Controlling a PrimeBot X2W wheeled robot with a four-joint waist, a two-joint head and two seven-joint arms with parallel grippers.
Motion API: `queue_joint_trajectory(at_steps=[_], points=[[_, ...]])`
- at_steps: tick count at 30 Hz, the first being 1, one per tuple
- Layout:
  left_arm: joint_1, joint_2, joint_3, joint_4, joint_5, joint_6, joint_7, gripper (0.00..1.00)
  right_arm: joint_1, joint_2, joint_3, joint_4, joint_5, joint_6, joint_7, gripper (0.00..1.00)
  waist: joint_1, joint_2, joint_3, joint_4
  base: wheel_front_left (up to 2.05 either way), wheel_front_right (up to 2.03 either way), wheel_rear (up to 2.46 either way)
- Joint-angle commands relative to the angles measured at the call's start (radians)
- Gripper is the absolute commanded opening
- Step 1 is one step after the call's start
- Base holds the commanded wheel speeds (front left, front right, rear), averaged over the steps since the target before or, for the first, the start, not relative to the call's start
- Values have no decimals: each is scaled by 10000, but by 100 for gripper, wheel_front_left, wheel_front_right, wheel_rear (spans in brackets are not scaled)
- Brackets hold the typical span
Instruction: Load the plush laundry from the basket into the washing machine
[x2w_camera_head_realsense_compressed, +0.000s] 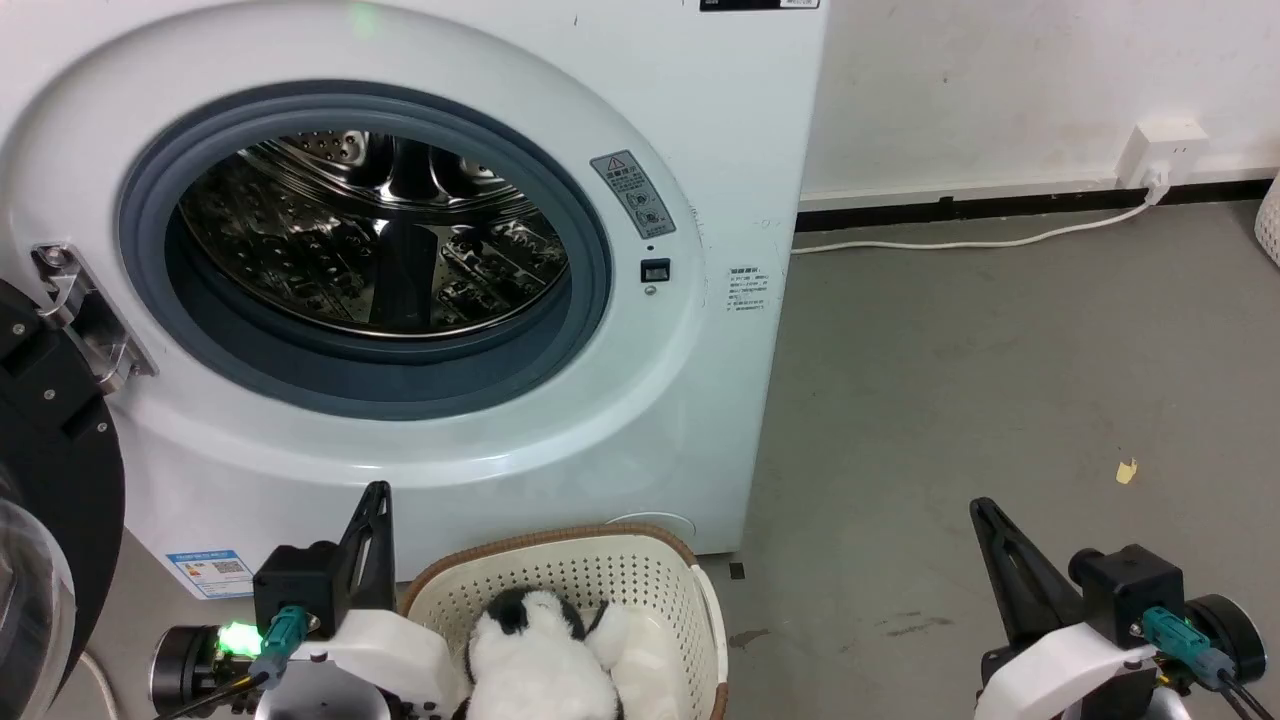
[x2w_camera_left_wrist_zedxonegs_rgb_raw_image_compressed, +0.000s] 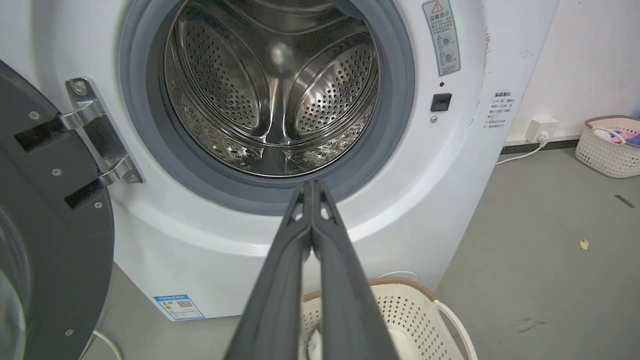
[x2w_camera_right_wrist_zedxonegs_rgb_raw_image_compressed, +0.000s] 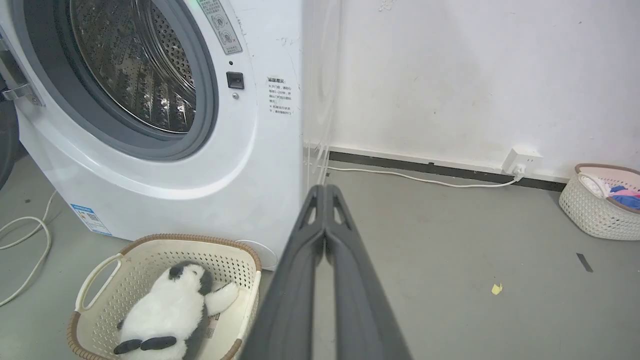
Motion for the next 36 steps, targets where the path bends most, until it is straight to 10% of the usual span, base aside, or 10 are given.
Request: queue_joint_trajectory(at_steps=[1, 36], points=[[156, 4, 1, -43, 16, -43, 3, 0, -117, 11, -7, -39, -49, -9, 12, 0, 0, 0, 0, 0, 0, 0, 0], [156, 4, 1, -43, 16, -43, 3, 0, -117, 11, -7, -39, -49, -9, 12, 0, 0, 0, 0, 0, 0, 0, 0]])
